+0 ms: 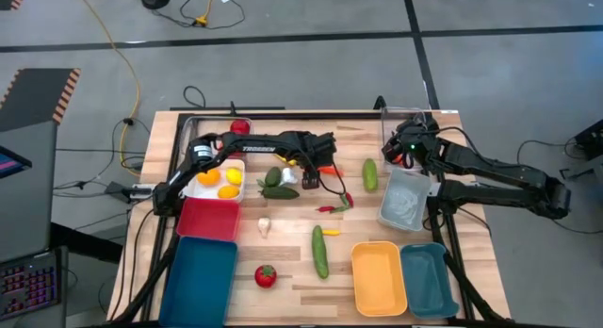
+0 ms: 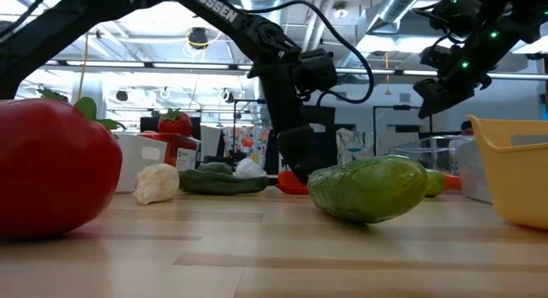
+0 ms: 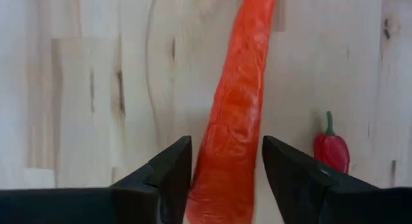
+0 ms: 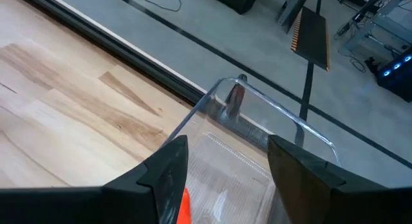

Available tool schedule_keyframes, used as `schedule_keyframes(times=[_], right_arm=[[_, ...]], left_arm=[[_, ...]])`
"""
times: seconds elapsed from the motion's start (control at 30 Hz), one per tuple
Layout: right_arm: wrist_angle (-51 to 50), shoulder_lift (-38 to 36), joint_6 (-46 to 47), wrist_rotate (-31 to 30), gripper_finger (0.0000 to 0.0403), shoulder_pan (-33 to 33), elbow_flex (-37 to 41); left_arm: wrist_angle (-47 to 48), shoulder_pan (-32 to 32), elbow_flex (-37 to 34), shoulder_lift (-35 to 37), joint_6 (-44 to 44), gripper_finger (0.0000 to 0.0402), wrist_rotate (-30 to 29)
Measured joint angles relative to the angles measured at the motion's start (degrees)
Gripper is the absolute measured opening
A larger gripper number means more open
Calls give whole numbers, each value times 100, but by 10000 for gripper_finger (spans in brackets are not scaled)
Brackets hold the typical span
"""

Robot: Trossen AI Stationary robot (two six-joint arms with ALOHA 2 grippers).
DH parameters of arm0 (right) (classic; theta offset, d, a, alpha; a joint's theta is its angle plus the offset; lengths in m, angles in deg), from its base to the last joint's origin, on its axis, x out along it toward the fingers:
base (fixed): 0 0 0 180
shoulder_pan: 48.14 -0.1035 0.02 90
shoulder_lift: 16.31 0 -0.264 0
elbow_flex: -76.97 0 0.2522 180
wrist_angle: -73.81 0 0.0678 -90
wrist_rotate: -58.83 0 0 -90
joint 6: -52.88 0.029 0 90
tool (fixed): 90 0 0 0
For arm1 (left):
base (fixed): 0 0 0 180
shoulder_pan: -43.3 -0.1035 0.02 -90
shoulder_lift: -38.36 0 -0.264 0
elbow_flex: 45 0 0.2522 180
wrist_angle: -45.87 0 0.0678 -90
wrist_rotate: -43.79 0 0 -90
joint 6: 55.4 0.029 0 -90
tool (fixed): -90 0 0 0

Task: Sort produce into baskets
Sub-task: Put the orange carrot into the right transparent bin

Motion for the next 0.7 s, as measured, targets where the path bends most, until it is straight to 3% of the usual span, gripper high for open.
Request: schedule_keyframes(times=[0.3,0.5,0.7], right_arm=[[373,-2,-46,592,240,-24,0],[610,0,-176,1239,240,-224,-155],[614,-2,-922,2444,240,-558,-367]], left_arm=[[49,-1,-48,2,-52,108,-66],[-13,-2,-48,20,-112,111,-81],[-2,45,205,24,-154,116,-83]])
